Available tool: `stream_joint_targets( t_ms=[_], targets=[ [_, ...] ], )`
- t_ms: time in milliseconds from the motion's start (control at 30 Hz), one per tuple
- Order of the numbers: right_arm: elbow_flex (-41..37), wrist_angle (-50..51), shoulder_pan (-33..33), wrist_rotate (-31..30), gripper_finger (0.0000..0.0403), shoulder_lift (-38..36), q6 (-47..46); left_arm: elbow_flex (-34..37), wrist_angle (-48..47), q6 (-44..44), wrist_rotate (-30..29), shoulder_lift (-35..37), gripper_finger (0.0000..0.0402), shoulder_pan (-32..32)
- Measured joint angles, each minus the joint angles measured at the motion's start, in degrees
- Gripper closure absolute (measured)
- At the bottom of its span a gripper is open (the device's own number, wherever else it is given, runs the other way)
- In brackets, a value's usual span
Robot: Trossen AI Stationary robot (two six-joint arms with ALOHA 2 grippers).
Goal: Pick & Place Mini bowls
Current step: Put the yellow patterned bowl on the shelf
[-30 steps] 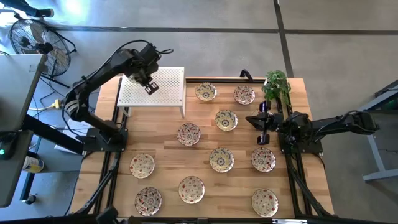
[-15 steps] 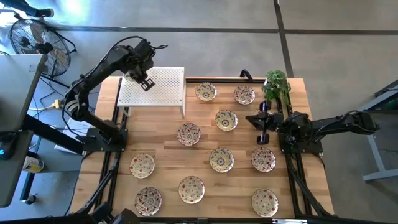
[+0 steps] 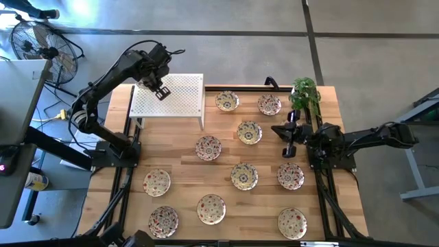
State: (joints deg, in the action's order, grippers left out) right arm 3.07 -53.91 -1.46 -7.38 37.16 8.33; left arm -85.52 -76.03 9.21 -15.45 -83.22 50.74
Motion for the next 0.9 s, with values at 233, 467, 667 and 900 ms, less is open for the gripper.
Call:
stream_joint_targets(
  t_ms=[233, 467, 667, 900],
  targets=[
    [0.0, 0.0, 0.0, 0.0, 0.0402, 0.0, 0.6, 0.0, 0.0, -0.5, -0.6, 0.0, 0.0394, 0.0],
    [0.0, -0.1, 0.0, 0.0, 0.0402, 0.0, 1.1, 0.0, -0.4, -1.0, -0.6, 0.0, 0.0394, 0.0],
    [0.0, 0.0, 0.0, 0.0, 0.0402, 0.0, 1.0, 0.0, -0.4, -1.9, -0.8, -2.1, 0.0394, -0.1],
    [0.0, 1.1, 0.0, 0.0, 0.0402, 0.0, 1.2, -0.1, -0.3, -2.0, -1.2, -4.4, 0.0382, -0.2]
  ],
)
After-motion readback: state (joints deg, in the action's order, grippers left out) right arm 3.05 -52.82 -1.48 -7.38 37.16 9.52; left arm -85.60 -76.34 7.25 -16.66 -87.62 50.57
